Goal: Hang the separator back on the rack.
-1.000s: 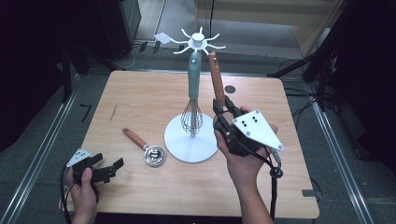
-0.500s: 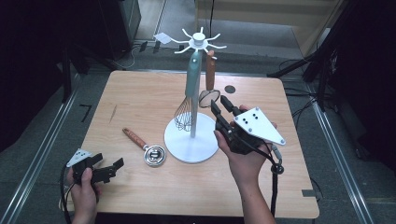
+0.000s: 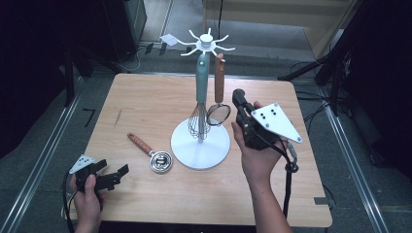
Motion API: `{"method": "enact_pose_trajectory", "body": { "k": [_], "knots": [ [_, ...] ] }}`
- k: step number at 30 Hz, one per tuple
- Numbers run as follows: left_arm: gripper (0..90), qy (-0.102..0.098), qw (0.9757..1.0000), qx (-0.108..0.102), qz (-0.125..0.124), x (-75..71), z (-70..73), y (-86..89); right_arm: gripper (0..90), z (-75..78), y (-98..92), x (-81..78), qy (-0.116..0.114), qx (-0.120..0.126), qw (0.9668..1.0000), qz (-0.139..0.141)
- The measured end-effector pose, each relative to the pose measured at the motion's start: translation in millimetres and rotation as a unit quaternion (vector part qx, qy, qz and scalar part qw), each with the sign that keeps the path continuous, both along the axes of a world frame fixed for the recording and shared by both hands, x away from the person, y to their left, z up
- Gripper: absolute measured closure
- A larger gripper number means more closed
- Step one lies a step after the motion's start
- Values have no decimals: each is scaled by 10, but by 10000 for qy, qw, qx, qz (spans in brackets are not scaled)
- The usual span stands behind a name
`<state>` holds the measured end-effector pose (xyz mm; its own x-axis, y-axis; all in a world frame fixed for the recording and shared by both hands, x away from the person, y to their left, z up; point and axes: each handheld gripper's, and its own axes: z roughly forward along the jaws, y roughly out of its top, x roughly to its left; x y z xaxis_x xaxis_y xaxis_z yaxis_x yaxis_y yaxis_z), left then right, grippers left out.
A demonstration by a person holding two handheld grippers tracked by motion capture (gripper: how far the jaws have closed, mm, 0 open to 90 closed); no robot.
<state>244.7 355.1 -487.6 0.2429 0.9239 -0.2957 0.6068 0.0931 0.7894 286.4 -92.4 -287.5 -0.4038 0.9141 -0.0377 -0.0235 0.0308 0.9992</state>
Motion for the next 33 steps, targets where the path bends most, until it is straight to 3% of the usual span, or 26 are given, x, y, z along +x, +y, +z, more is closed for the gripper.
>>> {"method": "enact_pose_trajectory", "body": {
  "k": [2,9,14,18,23,26,33],
  "knots": [
    [0,1,10000,2,0,0,0,-1,900,8,4,61,-32,-42,10000,-68],
    [0,4,10000,-3,-3,0,0,-1,900,81,14,186,-10,190,9998,106],
    [0,17,10000,9,-18,2,1,1,900,248,22,248,-156,212,9994,203],
    [0,31,10000,4,-18,4,2,1,900,350,75,254,-287,134,9990,302],
    [0,12,10000,-11,-5,3,1,-1,900,370,138,245,-409,94,9978,512],
    [0,22,10000,-6,-6,4,0,0,900,381,147,221,-392,182,9973,594],
    [0,36,10000,-1,-20,5,1,3,900,425,159,178,-416,99,9959,794]
  ]
}}
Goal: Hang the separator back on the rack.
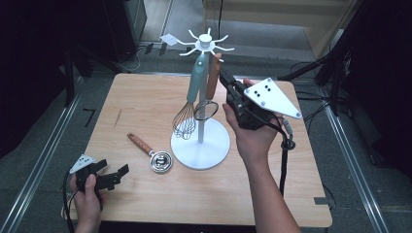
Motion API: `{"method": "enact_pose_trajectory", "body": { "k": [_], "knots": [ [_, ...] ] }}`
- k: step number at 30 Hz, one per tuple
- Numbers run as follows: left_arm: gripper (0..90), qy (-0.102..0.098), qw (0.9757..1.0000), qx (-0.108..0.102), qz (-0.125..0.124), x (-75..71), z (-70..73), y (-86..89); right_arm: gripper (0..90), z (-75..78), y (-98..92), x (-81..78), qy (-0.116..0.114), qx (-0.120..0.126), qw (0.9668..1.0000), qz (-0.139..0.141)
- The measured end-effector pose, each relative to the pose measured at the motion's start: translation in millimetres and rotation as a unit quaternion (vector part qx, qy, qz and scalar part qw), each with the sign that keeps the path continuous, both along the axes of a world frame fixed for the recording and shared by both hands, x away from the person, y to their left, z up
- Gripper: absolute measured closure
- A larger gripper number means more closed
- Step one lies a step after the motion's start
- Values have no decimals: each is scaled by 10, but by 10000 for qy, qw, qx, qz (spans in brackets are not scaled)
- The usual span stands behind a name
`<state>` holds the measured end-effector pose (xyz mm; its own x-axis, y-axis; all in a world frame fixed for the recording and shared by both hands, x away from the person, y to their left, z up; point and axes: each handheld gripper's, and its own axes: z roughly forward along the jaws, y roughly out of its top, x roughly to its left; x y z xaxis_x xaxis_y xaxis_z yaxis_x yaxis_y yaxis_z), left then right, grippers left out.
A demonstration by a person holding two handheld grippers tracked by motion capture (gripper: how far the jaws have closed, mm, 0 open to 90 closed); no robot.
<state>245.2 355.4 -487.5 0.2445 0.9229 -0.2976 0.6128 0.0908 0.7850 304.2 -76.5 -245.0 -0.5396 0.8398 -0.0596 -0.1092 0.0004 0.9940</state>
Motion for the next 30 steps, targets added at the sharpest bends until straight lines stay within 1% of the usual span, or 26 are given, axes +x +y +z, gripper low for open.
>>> {"method": "enact_pose_trajectory", "body": {
  "k": [3,7,10,12,16,20,25,30],
  "knots": [
    [0,-2,10000,5,2,-1,0,-1,900,33,-2,-4,-54,-4,10000,-29],
    [0,3,10000,6,-9,0,0,2,900,102,-18,-2,-138,72,9998,-94],
    [0,5,10000,3,-10,2,-1,2,900,172,-33,-23,-264,161,9995,-95],
    [0,5,10000,4,-9,1,-1,2,900,204,-33,-46,-300,218,9993,-55],
    [0,4,10000,2,-11,2,-1,2,900,218,-7,-80,-352,228,9991,47],
    [0,3,10000,5,-5,2,-2,-1,900,226,37,-108,-388,211,9989,170],
    [0,3,10000,7,3,2,-2,-2,900,211,133,-141,-367,204,9986,324],
    [0,5,10000,7,-1,2,-1,2,900,216,212,-165,-376,124,9985,390]
  ]
}}
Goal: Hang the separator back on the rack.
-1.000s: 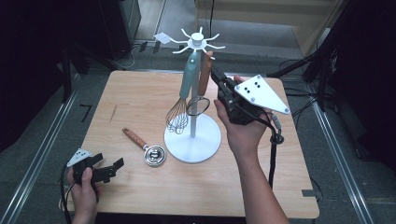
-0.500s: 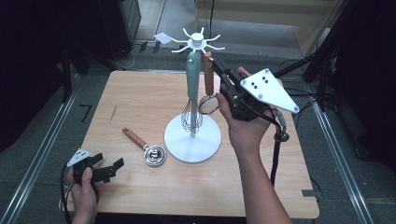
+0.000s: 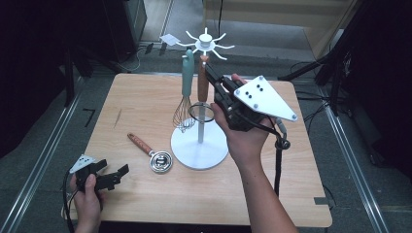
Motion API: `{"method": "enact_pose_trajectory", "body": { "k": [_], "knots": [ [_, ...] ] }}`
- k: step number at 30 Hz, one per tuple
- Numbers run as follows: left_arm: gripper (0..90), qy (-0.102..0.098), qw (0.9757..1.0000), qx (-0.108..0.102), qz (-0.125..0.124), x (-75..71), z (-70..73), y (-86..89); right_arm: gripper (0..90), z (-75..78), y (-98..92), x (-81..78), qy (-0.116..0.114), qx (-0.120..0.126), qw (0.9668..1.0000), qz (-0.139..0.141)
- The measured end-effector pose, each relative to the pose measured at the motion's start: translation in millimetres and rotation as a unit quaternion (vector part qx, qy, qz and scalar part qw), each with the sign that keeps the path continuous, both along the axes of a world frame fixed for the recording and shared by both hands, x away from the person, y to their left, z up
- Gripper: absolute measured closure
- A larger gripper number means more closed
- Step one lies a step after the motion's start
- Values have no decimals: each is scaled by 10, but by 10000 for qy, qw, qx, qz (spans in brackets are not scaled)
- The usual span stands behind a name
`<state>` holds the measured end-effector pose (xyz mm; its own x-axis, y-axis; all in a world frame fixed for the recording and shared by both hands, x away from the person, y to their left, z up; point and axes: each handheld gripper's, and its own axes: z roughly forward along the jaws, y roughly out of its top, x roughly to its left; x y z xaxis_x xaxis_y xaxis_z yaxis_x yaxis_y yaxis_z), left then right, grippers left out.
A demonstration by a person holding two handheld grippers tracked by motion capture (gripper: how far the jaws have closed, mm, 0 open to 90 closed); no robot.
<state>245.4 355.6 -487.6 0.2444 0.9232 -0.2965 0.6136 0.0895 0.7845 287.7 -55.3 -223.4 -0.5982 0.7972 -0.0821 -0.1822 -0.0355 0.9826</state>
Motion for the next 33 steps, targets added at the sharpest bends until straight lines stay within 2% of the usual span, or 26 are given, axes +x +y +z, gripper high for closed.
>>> {"method": "enact_pose_trajectory", "body": {
  "k": [7,14,20,25,29,33],
  "knots": [
    [0,-1,10000,-2,-5,0,0,1,900,-7,30,-6,25,-23,10000,34],
    [0,-5,10000,7,-1,-2,1,-3,900,-68,-71,-23,22,24,10000,-87],
    [0,-14,10000,37,-4,-3,2,-6,900,-242,-272,-29,208,-40,9991,-362],
    [0,-20,10000,53,5,-3,2,-11,882,-435,-458,-24,453,-43,9973,-572],
    [0,-28,10000,68,13,-5,3,-14,830,-574,-562,-33,598,-90,9961,-647],
    [0,-29,10000,73,19,-4,3,-16,727,-741,-639,-55,772,-224,9944,-688]
  ]
}}
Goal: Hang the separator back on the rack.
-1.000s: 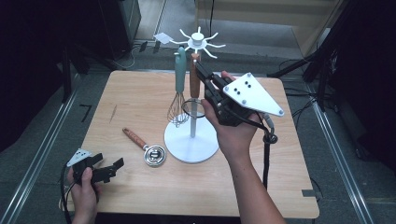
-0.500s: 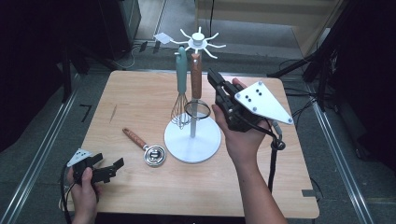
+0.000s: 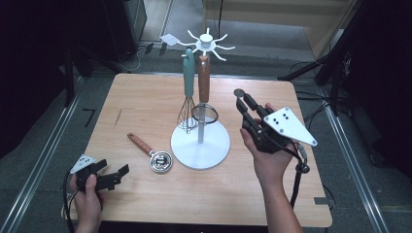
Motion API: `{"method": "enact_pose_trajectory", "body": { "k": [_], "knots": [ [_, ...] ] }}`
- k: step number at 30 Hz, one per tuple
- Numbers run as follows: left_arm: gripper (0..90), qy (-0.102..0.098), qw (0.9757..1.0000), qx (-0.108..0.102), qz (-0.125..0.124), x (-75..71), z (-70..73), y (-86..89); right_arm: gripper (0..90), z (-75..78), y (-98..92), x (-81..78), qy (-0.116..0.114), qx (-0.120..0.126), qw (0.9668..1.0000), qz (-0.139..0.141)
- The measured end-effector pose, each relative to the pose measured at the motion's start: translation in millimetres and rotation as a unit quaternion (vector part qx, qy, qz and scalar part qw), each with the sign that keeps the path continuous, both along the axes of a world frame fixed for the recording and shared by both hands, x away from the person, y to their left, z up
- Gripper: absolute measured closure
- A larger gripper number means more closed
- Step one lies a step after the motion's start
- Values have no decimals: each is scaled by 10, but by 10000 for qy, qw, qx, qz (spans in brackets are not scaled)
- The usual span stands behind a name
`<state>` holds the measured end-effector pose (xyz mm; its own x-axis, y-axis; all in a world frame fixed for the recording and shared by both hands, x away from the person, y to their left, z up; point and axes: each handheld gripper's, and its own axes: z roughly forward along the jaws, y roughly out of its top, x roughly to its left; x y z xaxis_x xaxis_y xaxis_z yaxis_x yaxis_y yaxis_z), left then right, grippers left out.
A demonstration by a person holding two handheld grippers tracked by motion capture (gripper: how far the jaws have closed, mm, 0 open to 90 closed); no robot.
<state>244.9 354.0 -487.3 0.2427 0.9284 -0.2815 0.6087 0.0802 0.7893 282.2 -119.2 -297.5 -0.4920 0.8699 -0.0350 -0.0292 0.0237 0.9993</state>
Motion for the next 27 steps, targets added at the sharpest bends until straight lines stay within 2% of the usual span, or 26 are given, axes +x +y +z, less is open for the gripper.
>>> {"method": "enact_pose_trajectory", "body": {
  "k": [6,10,14,17,18,21,23,24,26,27],
  "knots": [
    [0,-4,10000,26,5,-4,1,-10,652,-317,-136,-24,436,-59,9990,-9],
    [0,9,9999,140,14,-13,5,-25,629,-562,-210,-39,708,-165,9973,-92],
    [0,11,9996,266,35,-20,9,-44,615,-806,-293,-60,1009,-160,9947,-126],
    [0,40,9996,254,68,-18,9,-41,615,-970,-358,-83,1181,-176,9927,-155],
    [0,49,9995,287,73,-19,14,-46,614,-1007,-372,-94,1231,-174,9921,-167],
    [59,76,9981,584,153,-25,29,-85,609,-1173,-433,-137,1392,-262,9896,-232],
    [60,56,9977,661,129,-27,37,-106,607,-1271,-474,-175,1487,-322,9880,-280],
    [60,54,9979,639,116,-28,43,-111,606,-1318,-501,-196,1540,-303,9872,-285],
    [60,7,9989,462,12,-41,76,-138,605,-1400,-556,-229,1611,-308,9860,-316],
    [60,-23,9987,501,-26,-42,86,-170,604,-1456,-597,-253,1691,-303,9845,-344]
  ]
}}
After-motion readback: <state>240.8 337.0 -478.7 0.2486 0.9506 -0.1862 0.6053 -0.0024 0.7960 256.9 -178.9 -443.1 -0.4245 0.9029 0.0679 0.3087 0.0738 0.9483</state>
